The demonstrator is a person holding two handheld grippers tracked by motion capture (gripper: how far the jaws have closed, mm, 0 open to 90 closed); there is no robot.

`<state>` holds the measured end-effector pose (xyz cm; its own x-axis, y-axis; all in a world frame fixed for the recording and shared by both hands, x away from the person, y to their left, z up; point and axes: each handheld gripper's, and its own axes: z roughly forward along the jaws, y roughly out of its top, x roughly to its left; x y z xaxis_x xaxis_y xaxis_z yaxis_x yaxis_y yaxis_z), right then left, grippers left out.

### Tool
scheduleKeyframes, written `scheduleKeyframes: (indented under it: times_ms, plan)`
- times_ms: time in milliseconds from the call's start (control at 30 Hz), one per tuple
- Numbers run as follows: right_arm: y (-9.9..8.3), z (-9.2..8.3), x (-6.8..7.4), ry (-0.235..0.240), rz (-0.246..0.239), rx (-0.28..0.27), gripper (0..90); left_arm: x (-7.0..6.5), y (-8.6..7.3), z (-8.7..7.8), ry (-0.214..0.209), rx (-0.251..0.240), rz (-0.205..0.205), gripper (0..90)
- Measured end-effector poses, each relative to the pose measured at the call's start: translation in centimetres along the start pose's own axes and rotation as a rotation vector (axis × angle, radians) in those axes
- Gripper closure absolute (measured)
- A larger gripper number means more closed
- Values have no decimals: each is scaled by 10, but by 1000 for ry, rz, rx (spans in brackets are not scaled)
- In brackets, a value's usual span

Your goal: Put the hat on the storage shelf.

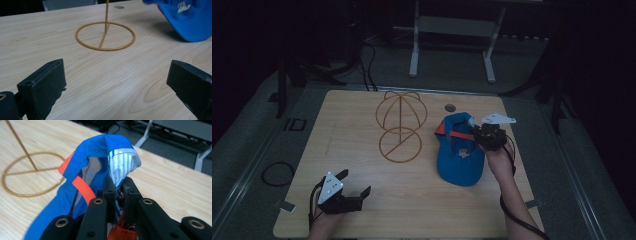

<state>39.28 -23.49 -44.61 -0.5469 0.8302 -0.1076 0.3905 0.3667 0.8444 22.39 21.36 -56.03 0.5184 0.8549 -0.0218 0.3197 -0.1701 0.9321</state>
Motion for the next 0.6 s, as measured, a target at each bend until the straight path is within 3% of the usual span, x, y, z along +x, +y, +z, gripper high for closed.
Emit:
scheduleKeyframes:
  times_ms: [333, 600]
  plan:
    - [19, -40, 5, 14, -2, -100, 833, -10, 17, 13, -45, 30, 20, 26]
    - [25, -62, 11, 9, -24, -133, 833, -11, 56, 16, -70, 13, 50, 26]
